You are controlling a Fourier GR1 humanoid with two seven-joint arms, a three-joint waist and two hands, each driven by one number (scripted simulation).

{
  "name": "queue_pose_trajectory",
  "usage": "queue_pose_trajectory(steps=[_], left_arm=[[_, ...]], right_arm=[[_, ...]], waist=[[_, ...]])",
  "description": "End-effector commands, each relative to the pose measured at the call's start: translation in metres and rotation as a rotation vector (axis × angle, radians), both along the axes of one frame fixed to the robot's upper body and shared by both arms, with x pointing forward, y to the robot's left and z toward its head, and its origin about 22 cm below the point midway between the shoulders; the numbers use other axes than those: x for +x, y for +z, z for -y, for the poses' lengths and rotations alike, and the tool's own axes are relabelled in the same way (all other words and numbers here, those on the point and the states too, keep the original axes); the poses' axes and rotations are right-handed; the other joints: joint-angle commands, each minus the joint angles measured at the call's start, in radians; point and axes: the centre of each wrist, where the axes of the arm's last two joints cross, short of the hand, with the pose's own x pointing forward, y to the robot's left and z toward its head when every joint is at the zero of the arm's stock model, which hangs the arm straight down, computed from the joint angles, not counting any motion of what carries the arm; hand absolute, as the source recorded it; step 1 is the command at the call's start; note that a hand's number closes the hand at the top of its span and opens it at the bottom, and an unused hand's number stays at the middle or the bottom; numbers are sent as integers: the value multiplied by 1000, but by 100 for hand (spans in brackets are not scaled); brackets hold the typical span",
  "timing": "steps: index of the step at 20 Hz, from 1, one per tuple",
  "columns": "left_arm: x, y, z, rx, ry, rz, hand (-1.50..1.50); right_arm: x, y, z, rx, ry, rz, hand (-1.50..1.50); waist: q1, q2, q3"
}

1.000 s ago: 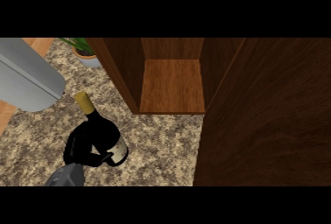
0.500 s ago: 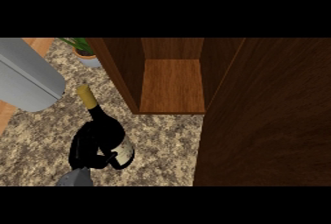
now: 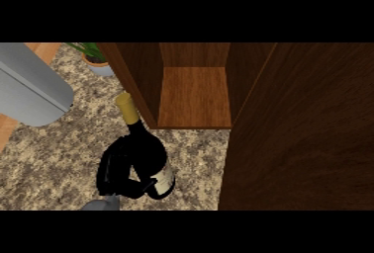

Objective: Pick up the wine, place it into the cabinet and close the cabinet

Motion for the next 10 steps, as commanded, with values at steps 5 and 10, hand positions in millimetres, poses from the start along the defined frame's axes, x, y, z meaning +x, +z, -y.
queue_pose_trajectory(steps=[5, 10], left_arm=[[-20, 20, 58, -22, 4, -64, 150], [0, 31, 69, -36, 35, -83, 150]], right_arm=[[-20, 0, 1, 3, 16, 19, -150], [-28, 12, 12, -9, 30, 14, -150]], waist=[[-6, 1, 0], [-9, 2, -1]])
